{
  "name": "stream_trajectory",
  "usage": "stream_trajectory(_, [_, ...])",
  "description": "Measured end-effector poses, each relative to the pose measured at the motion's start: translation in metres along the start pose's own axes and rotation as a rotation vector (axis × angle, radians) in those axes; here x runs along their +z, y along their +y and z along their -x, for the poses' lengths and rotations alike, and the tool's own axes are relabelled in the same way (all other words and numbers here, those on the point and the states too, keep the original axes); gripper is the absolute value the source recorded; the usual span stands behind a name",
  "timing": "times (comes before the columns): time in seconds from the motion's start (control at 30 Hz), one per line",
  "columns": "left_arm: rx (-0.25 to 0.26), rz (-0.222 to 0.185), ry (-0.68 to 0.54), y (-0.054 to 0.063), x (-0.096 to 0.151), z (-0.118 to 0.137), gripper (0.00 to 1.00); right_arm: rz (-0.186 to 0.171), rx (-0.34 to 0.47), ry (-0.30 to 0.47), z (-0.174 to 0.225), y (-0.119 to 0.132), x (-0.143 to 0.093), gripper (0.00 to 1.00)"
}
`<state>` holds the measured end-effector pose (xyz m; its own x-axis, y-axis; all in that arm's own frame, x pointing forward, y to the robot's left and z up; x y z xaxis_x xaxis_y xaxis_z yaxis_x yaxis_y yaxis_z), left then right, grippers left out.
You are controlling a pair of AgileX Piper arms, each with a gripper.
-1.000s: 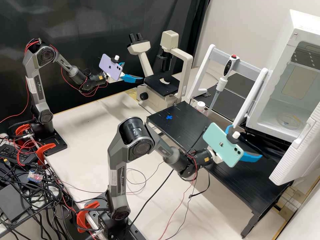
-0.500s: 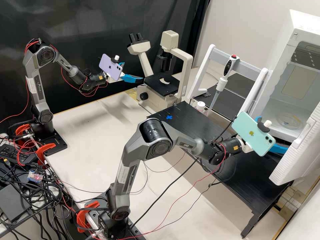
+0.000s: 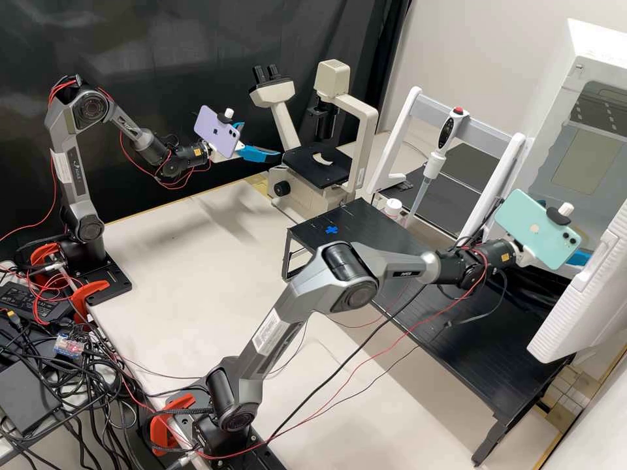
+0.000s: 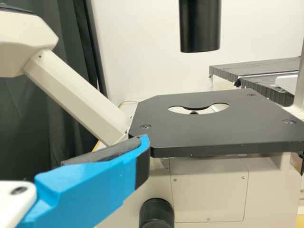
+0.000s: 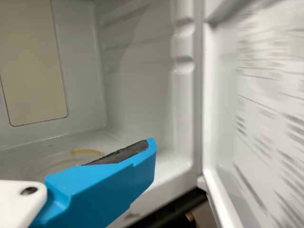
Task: Move the petri dish to the microscope
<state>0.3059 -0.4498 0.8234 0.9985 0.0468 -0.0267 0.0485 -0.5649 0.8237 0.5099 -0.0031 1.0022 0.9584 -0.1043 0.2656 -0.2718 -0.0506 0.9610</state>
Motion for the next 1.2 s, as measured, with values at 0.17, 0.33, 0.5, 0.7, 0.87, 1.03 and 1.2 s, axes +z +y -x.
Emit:
stream_trajectory(0.17, [0.000, 0.000, 0.000, 0.000, 0.000, 0.000, 1.00, 0.044, -0.041, 0.009, -0.021, -0.012, 0.000, 1.00])
stream_trajectory(0.33, [0.000, 0.000, 0.000, 0.000, 0.000, 0.000, 1.00, 0.064, -0.084, 0.010, -0.032, -0.024, 0.005, 1.00])
stream_trajectory(0.5, [0.000, 0.000, 0.000, 0.000, 0.000, 0.000, 1.00, 0.079, -0.135, -0.005, -0.035, -0.040, 0.011, 1.00])
stream_trajectory(0.7, [0.000, 0.000, 0.000, 0.000, 0.000, 0.000, 1.00, 0.081, -0.156, -0.025, -0.034, -0.048, 0.015, 1.00])
stream_trajectory(0.87, [0.000, 0.000, 0.000, 0.000, 0.000, 0.000, 1.00, 0.090, -0.162, -0.027, -0.033, -0.049, 0.016, 0.00])
stream_trajectory(1.03, [0.000, 0.000, 0.000, 0.000, 0.000, 0.000, 1.00, 0.096, -0.175, -0.023, -0.034, -0.051, 0.017, 0.00])
stream_trajectory(1.2, [0.000, 0.000, 0.000, 0.000, 0.000, 0.000, 1.00, 0.102, -0.172, -0.015, -0.038, -0.053, 0.018, 0.00])
